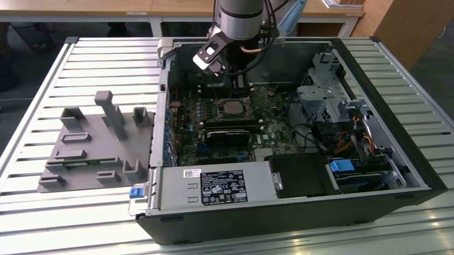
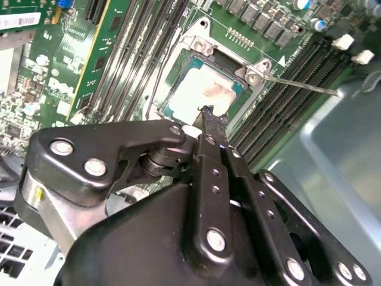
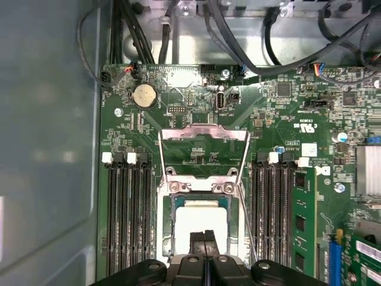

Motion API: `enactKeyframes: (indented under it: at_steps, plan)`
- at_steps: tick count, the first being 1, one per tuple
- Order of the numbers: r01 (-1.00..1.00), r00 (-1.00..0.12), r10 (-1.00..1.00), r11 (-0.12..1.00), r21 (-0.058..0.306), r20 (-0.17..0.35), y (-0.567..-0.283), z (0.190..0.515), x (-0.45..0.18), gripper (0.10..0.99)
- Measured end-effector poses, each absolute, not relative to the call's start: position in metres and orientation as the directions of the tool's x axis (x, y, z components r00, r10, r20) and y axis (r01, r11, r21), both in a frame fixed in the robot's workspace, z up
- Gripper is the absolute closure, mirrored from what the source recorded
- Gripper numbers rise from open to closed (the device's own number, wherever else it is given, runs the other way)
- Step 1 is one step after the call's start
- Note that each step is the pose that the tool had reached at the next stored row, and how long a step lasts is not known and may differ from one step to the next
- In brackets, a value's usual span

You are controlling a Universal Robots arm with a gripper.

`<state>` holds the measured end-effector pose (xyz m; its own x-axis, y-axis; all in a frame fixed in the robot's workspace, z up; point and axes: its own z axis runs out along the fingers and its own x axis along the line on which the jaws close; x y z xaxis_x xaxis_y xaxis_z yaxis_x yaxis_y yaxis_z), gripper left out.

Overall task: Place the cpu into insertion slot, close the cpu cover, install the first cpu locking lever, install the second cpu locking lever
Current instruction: 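Close the cpu cover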

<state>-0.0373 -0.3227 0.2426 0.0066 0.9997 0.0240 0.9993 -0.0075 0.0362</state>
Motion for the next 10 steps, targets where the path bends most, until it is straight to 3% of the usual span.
enactKeyframes:
  at_steps: [10]
  plan:
    - [0.999,0.007,1.0,-0.007,0.036,0.024,-0.325,0.268,-0.037,0.98]
